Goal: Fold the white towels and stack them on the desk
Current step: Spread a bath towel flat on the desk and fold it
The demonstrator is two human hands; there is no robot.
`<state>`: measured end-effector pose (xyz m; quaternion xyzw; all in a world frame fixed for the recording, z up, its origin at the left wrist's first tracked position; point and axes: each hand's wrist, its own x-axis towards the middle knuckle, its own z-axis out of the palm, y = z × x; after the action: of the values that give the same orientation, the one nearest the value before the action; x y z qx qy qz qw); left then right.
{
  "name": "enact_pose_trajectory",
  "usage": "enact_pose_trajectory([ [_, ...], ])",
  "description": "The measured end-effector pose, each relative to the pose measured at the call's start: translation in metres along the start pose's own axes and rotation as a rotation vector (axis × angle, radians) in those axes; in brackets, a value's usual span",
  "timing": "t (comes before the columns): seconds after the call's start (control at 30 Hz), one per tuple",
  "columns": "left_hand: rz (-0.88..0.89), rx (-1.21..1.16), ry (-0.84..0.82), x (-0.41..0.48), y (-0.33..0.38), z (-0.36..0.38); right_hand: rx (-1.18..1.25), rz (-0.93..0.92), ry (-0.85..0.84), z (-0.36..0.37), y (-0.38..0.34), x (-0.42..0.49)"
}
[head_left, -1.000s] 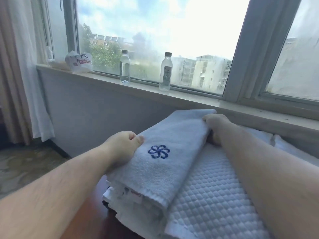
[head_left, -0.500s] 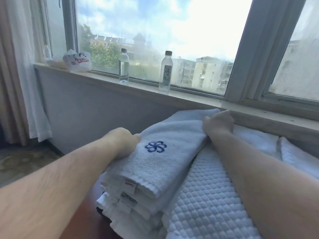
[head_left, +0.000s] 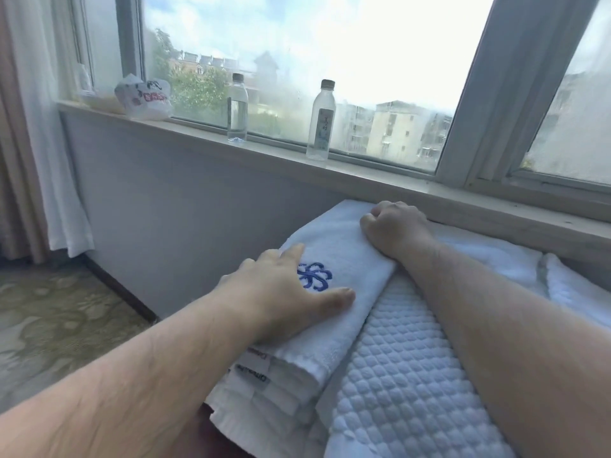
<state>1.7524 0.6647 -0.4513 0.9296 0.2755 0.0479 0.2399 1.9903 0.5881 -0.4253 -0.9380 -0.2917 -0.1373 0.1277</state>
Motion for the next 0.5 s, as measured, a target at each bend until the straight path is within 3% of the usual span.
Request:
enact_pose_trajectory([
  [0.3,-0.006,0.119,0.073,0.004,0.005,0.015,0.221,0.049,-0.278,0.006,0.014,0.006],
  [0.5,0.059,0.086,0.151,-0.023,-0.018,0.023,0.033,0.017,-0.272,-0.006,0.007,-0.043],
])
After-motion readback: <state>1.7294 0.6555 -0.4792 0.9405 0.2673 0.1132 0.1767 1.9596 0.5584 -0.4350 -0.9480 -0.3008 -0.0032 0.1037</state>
